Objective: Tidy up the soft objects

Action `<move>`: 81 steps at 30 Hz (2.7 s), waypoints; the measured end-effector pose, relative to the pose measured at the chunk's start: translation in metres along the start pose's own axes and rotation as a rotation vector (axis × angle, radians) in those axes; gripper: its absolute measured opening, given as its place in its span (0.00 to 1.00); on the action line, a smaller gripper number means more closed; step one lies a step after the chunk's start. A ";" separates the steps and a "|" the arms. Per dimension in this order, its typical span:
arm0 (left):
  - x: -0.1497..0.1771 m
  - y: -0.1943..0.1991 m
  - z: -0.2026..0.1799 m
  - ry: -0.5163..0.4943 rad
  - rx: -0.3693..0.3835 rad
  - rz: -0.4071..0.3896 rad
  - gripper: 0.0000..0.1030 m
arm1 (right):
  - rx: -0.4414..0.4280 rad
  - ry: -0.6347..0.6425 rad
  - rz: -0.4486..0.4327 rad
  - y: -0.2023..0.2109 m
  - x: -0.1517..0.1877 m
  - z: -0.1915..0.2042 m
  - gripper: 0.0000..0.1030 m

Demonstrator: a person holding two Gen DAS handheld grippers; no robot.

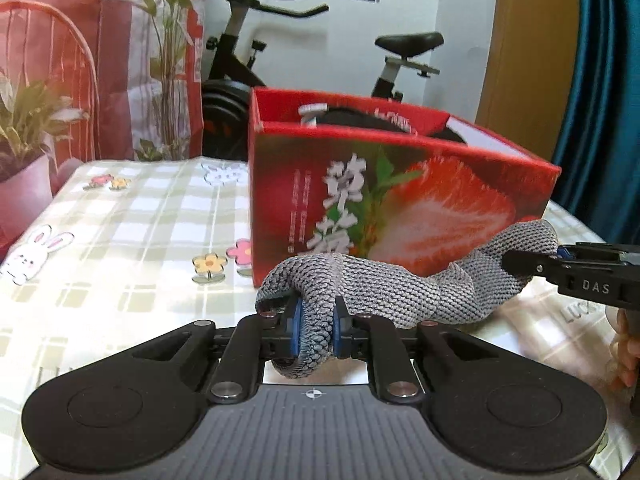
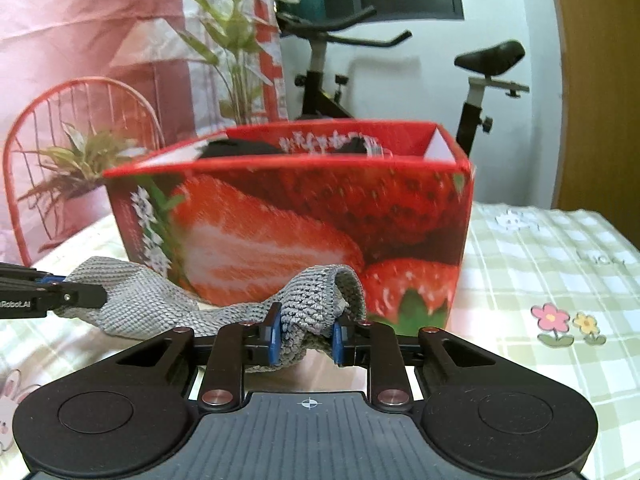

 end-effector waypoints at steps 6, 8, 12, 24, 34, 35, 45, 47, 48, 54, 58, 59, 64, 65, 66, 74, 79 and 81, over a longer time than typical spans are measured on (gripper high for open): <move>-0.019 0.022 -0.004 0.009 -0.008 -0.071 0.15 | -0.015 0.021 -0.068 0.026 -0.021 0.005 0.21; -0.027 0.029 -0.005 0.005 -0.006 -0.094 0.15 | -0.020 0.019 -0.090 0.035 -0.027 0.005 0.21; -0.044 0.043 -0.008 -0.006 -0.007 -0.137 0.15 | -0.036 0.033 -0.118 0.049 -0.042 0.006 0.21; -0.108 0.047 -0.015 -0.039 -0.003 -0.207 0.15 | -0.065 0.133 -0.159 0.060 -0.126 0.005 0.20; -0.132 -0.004 -0.015 -0.083 0.007 -0.110 0.15 | -0.020 0.019 -0.070 -0.001 -0.148 -0.025 0.20; -0.132 -0.011 -0.014 -0.085 0.008 -0.091 0.15 | -0.017 0.019 -0.051 -0.008 -0.146 -0.026 0.20; -0.120 -0.057 -0.013 -0.112 0.019 0.058 0.15 | 0.010 -0.004 0.092 -0.050 -0.125 -0.032 0.20; -0.119 -0.061 -0.010 -0.108 0.019 0.074 0.15 | 0.012 -0.010 0.104 -0.052 -0.123 -0.032 0.20; -0.119 -0.061 -0.009 -0.106 0.019 0.078 0.15 | 0.016 -0.012 0.108 -0.054 -0.123 -0.032 0.20; -0.123 -0.059 -0.010 -0.102 0.015 0.068 0.26 | 0.049 0.006 0.112 -0.053 -0.123 -0.039 0.26; -0.128 -0.054 -0.011 -0.093 0.018 0.055 0.55 | 0.092 0.036 0.103 -0.048 -0.128 -0.044 0.35; -0.129 -0.052 -0.011 -0.093 0.018 0.051 0.59 | 0.100 0.041 0.099 -0.047 -0.129 -0.045 0.36; -0.141 -0.043 -0.017 -0.102 -0.010 0.007 0.95 | 0.122 0.062 0.083 -0.041 -0.134 -0.047 0.62; -0.144 -0.041 -0.017 -0.103 -0.023 -0.003 0.97 | 0.126 0.067 0.081 -0.039 -0.136 -0.047 0.66; -0.148 -0.038 -0.019 -0.105 -0.030 -0.015 0.98 | 0.129 0.070 0.081 -0.038 -0.137 -0.047 0.70; -0.161 -0.024 -0.025 -0.126 -0.065 -0.039 1.00 | 0.158 0.066 0.050 -0.022 -0.151 -0.042 1.00; -0.171 -0.005 -0.025 -0.141 -0.116 -0.084 1.00 | 0.164 0.038 0.041 -0.010 -0.157 -0.041 1.00; -0.174 0.002 -0.024 -0.134 -0.130 -0.101 1.00 | 0.162 0.029 0.032 -0.003 -0.161 -0.040 1.00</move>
Point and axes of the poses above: each gripper's, at about its wrist camera, not at the fingertips, and y roughly against the way its jaws point, z to its left, x to its underside, the point moved 10 cm from there along -y, roughly the way its jaws point, and after that the axes turned 2 degrees about x, right-handed, at the moved point
